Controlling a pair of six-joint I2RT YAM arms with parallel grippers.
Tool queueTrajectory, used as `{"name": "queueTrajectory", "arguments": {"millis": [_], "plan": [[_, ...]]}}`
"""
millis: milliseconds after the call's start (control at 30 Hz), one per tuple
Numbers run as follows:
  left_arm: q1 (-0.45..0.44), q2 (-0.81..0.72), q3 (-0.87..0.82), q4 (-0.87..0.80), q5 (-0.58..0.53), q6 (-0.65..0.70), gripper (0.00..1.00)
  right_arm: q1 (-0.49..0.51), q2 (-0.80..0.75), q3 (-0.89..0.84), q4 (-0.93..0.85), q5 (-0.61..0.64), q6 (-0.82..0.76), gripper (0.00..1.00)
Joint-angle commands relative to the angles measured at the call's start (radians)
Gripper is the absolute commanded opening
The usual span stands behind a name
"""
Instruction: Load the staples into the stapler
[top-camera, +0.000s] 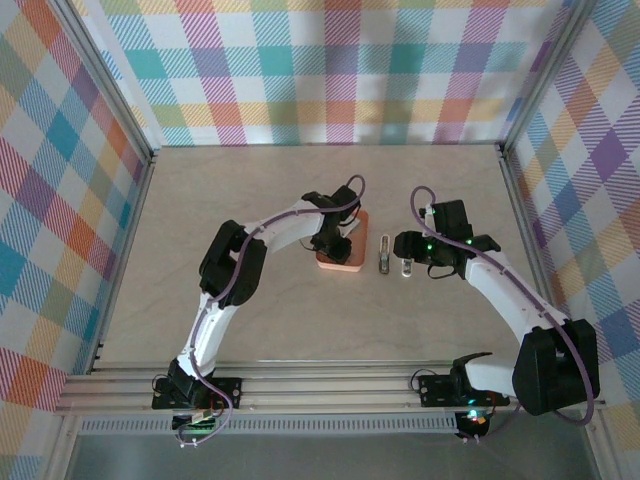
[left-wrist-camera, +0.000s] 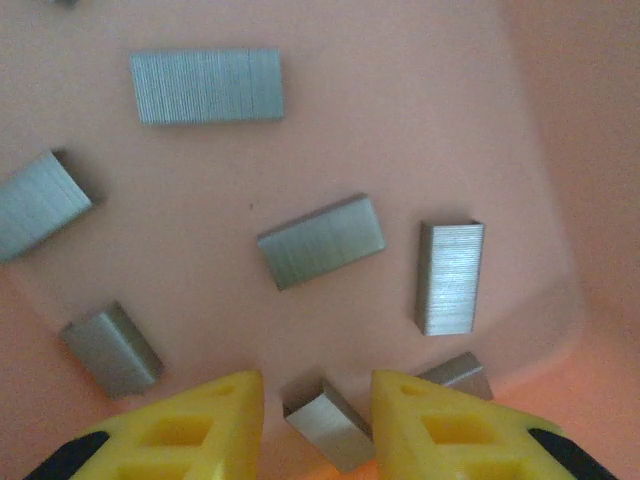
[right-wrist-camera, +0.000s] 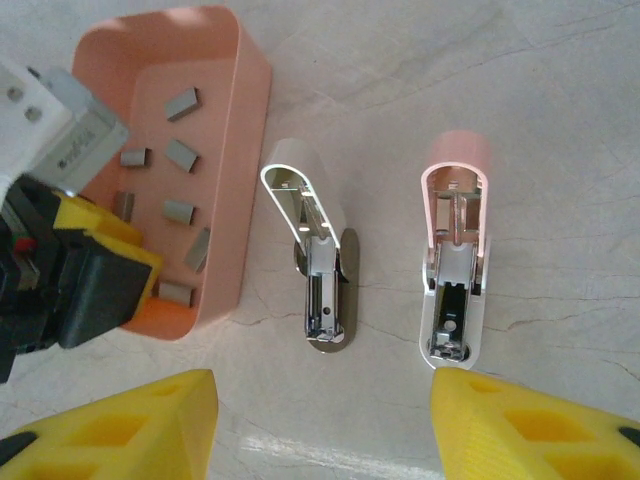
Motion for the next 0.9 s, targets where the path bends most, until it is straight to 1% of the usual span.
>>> {"name": "queueTrajectory", "arguments": {"millis": [0,267,533,633,733,867], "plan": [[0.004,-0.095,-0.059,-0.03,0.029,0.008,0.33,0.006,-0.009,0.009,0.011,-0.034,0.013,0.58],[-0.002,-0.227,-0.264,0.034,0.064,-0.029,0.33,0.028,0.012,0.01,0.002,-0.046,0.017,0.57],[-0.023,-0.364,-0.498,0.133,0.105,-0.089,0.32,0.128,0.055,0.059,-0.062,-0.02,-0.001,0.56],[-0.027,-0.446,-0.57,0.168,0.097,-0.114,0.33,0.17,0.073,0.087,-0.094,-0.001,-0.013,0.56],[-0.025,-0.552,-0.627,0.211,0.066,-0.142,0.37,0.213,0.1,0.125,-0.122,0.014,-0.027,0.56],[0.0,-0.701,-0.708,0.286,0.013,-0.184,0.47,0.264,0.157,0.204,-0.166,0.024,-0.067,0.55]]}}
